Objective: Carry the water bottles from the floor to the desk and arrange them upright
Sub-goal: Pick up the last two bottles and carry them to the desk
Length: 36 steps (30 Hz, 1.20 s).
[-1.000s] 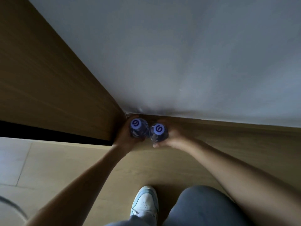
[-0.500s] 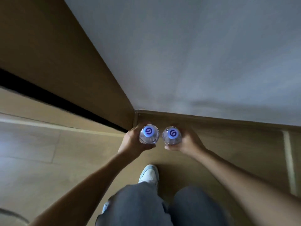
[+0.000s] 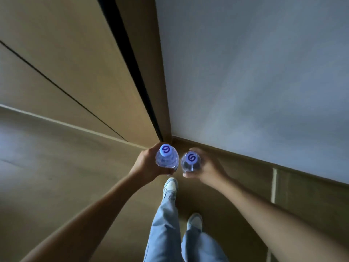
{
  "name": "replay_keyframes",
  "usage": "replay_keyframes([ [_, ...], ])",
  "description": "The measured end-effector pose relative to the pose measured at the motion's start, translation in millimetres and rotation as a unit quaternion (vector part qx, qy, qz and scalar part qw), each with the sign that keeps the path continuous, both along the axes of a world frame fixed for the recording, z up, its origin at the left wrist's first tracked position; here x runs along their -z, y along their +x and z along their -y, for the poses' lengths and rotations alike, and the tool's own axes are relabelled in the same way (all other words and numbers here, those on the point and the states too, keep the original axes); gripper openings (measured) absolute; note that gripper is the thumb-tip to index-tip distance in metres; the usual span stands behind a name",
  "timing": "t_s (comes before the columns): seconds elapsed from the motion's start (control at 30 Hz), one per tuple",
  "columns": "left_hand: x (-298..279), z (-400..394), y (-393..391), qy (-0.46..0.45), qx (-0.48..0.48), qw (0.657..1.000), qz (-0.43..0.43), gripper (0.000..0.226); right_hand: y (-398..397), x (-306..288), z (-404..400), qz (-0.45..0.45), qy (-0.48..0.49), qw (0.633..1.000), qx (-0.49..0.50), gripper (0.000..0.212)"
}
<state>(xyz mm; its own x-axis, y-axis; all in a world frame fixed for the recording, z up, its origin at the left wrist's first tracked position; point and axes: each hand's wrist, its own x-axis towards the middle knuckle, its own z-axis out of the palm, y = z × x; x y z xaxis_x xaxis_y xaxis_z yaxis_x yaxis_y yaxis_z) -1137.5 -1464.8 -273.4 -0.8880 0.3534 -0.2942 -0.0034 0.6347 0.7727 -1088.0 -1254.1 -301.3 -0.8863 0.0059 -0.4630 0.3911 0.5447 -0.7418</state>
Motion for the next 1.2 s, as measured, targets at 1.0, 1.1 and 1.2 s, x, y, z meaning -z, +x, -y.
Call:
replay_keyframes([
  [1.0,-239,540,27,-0.015,-0.371,0.926,-0.061,0.062,-141,-264,560,-0.056,-0.144,0.937,-0.314,0.059],
  [1.1,-242,603,11,-0.01,-0.406,0.911,-0.073,0.066,-172,-269,633,-0.063,-0.151,0.924,-0.347,0.055],
  [1.2,-241,666,-14,-0.006,-0.44,0.894,-0.087,0.07,-208,-269,705,-0.069,-0.156,0.91,-0.378,0.047],
])
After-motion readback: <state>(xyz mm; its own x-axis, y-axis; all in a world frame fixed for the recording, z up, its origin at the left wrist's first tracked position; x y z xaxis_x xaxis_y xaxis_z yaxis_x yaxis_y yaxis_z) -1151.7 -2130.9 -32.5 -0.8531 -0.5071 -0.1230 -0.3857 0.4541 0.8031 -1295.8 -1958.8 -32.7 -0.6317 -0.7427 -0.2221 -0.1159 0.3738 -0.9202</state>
